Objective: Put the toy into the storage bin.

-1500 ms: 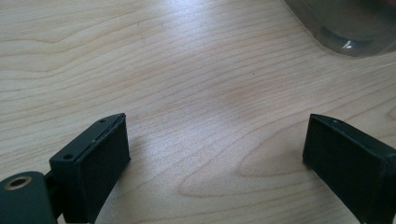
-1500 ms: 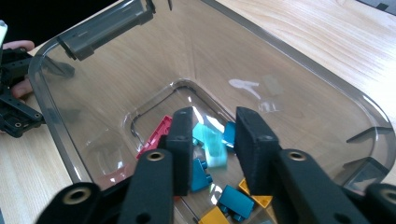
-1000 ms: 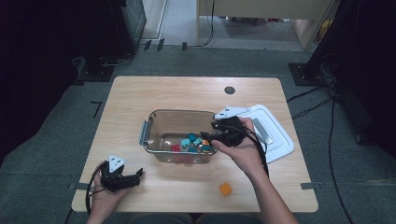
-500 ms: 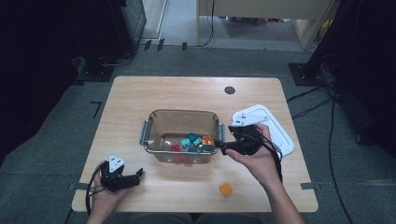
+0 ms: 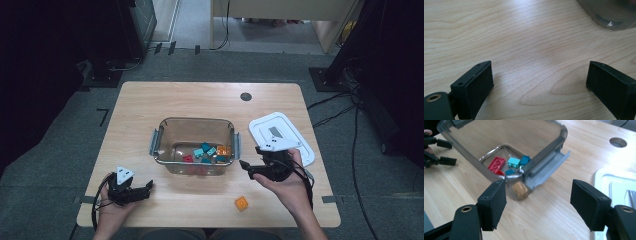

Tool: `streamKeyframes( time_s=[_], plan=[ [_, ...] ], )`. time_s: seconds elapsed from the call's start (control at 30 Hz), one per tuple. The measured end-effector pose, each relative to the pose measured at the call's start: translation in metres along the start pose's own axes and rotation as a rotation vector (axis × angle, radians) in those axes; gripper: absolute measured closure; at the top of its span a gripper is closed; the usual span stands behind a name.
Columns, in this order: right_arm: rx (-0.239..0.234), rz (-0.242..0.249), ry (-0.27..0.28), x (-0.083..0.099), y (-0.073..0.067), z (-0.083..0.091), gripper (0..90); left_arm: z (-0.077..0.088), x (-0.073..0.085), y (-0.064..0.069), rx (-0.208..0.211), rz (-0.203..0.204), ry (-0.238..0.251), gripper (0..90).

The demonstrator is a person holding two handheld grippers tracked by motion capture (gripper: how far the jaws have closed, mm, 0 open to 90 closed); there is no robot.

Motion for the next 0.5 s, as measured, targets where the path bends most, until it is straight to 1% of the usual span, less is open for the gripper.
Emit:
streamKeyframes(
  time_s=[0.27,0.5],
  plan=[
    [-0.012,-0.015,-0.017,0.026,-0.010,-0.002,30.8,0.000,0.000,0.000,0.000,-0.001,-0.001,7.0],
    [-0.026,-0.032,-0.033,0.049,-0.019,-0.008,32.0,0.000,0.000,0.000,-0.001,-0.001,-0.002,7.0]
  ],
)
Point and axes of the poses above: each handheld gripper's, and its own axes: z roughly backward along the jaws, x roughly out of its underside, y roughly to its right, the point moved 7 cm from there along -z, roughly forward along the jaws, and after that the axes turned 13 degrees about z, right-handed, at the moved point
